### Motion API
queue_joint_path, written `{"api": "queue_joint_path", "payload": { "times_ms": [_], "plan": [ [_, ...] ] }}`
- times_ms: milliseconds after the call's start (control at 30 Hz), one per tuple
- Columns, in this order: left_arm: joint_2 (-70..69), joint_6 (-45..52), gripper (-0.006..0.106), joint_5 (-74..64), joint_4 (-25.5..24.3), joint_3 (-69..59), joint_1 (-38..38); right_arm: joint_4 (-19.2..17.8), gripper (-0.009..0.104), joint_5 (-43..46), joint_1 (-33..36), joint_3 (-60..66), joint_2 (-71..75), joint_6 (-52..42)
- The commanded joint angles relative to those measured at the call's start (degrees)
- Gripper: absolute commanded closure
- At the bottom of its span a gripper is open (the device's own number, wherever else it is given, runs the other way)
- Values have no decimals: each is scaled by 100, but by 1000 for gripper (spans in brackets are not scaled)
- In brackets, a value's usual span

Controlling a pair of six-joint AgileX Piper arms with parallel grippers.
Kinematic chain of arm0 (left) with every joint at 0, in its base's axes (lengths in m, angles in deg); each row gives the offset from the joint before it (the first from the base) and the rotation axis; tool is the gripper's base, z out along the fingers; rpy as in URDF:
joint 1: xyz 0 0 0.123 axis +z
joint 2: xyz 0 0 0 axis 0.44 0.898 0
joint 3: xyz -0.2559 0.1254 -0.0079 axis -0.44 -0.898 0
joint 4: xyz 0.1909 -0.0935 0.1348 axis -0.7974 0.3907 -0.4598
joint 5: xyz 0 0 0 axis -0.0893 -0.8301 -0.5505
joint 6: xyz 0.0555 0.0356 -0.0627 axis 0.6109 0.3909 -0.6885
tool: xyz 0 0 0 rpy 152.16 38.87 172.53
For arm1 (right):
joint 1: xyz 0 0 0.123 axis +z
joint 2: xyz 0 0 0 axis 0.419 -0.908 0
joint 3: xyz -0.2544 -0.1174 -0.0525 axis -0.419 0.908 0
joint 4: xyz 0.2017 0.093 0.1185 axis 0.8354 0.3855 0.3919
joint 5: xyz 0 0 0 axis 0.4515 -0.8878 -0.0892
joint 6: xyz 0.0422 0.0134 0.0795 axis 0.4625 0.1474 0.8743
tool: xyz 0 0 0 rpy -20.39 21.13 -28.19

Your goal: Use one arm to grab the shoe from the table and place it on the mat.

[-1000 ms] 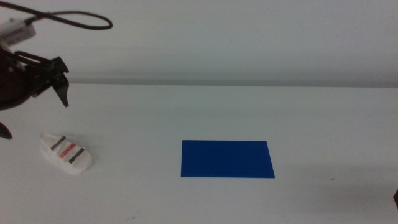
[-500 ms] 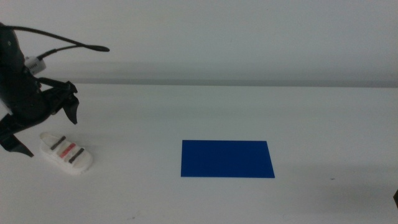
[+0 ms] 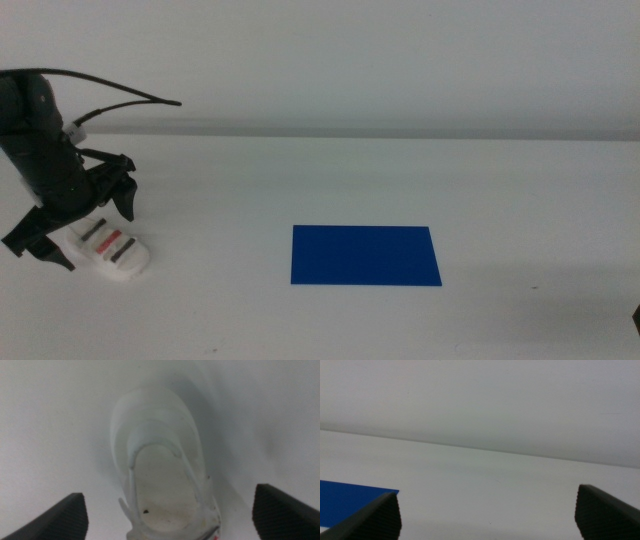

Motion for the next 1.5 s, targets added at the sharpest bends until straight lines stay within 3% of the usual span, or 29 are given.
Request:
{"api": "queue_joint_path", "payload": {
  "times_ms": [0, 300, 633, 767, 967, 1233, 1467],
  "plan": [
    [66, -109, 18, -6, 118, 59, 22, -8, 2, 39, -2, 244, 216, -1],
    [164, 46, 37, 30, 246, 59, 22, -8, 2, 39, -2, 244, 216, -1],
    [-174, -406, 102, -509, 367, 70, -76, -8, 2, 39, -2, 244, 216, -1],
    [-611, -1406, 102, -1003, 239, 165, -640, -8, 2, 39, -2, 244, 216, -1],
    [-490, -2277, 101, -1242, 309, 766, -2163, -8, 2, 39, -2, 244, 216, -1],
    [927, -3434, 101, -2109, 112, 3045, -4133, -8, 2, 39, -2, 244, 216, -1],
    [1774, -3765, 101, -2109, 213, 4010, -4933, -8, 2, 39, -2, 244, 216, -1]
  ]
}}
